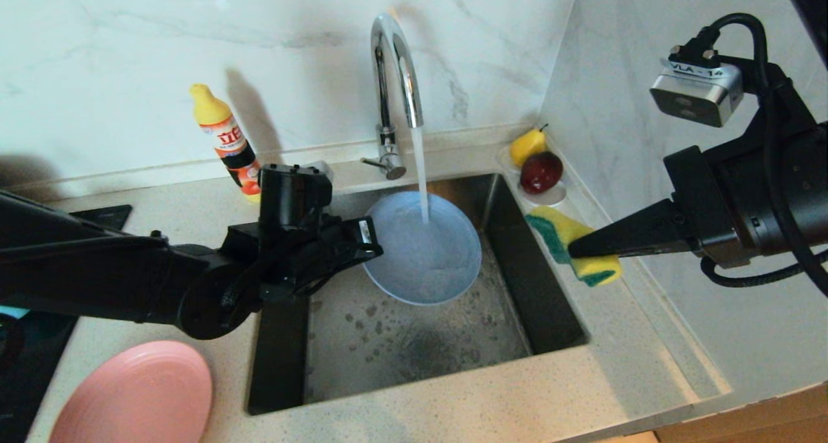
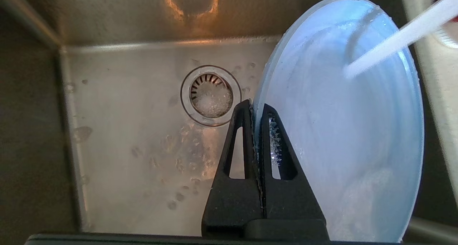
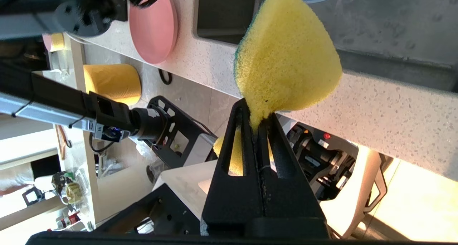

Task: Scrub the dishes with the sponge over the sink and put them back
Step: Rinse the plate

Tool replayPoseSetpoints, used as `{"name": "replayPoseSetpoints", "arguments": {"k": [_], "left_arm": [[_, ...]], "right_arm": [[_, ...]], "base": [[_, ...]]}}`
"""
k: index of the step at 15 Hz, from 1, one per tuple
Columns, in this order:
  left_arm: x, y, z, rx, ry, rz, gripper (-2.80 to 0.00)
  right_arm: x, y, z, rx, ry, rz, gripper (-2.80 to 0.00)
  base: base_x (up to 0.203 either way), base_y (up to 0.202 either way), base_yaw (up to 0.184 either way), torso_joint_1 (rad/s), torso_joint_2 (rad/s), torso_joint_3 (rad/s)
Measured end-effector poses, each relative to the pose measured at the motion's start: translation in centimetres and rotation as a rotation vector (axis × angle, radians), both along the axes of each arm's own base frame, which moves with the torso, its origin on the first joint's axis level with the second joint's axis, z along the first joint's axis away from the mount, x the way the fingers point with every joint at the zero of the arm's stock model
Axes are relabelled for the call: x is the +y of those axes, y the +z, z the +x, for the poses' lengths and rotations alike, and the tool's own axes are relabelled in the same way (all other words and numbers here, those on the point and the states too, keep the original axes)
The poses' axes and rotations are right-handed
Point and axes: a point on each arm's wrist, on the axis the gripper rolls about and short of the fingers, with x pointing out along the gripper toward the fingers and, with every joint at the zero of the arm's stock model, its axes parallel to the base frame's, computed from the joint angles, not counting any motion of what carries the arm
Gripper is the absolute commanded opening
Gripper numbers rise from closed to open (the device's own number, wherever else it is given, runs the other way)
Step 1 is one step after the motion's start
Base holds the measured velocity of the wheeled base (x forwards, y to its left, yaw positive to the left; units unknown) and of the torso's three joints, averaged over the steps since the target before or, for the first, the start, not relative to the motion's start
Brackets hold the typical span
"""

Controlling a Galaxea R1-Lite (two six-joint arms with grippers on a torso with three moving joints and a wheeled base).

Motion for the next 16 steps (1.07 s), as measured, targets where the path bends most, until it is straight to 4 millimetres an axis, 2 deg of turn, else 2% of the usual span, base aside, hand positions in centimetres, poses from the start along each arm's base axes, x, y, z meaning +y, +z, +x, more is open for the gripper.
{"name": "replayPoseSetpoints", "arguments": {"k": [7,13,16], "left_arm": [[-1.4,-1.9,1.5,0.032,-0.014,0.024,-2.80],[-3.5,-3.5,1.2,0.059,-0.055,0.053,-2.80],[-3.9,-4.0,1.1,0.067,-0.047,0.065,-2.80]], "right_arm": [[-0.1,-0.4,-0.2,0.009,0.002,-0.011,-2.80],[0.0,-0.9,0.0,0.025,0.004,-0.023,-2.80],[0.0,-1.2,0.0,0.033,0.004,-0.028,-2.80]], "base": [[0.000,0.000,0.000,0.000,0.00,0.000],[0.000,0.000,0.000,0.000,0.00,0.000],[0.000,0.000,0.000,0.000,0.00,0.000]]}}
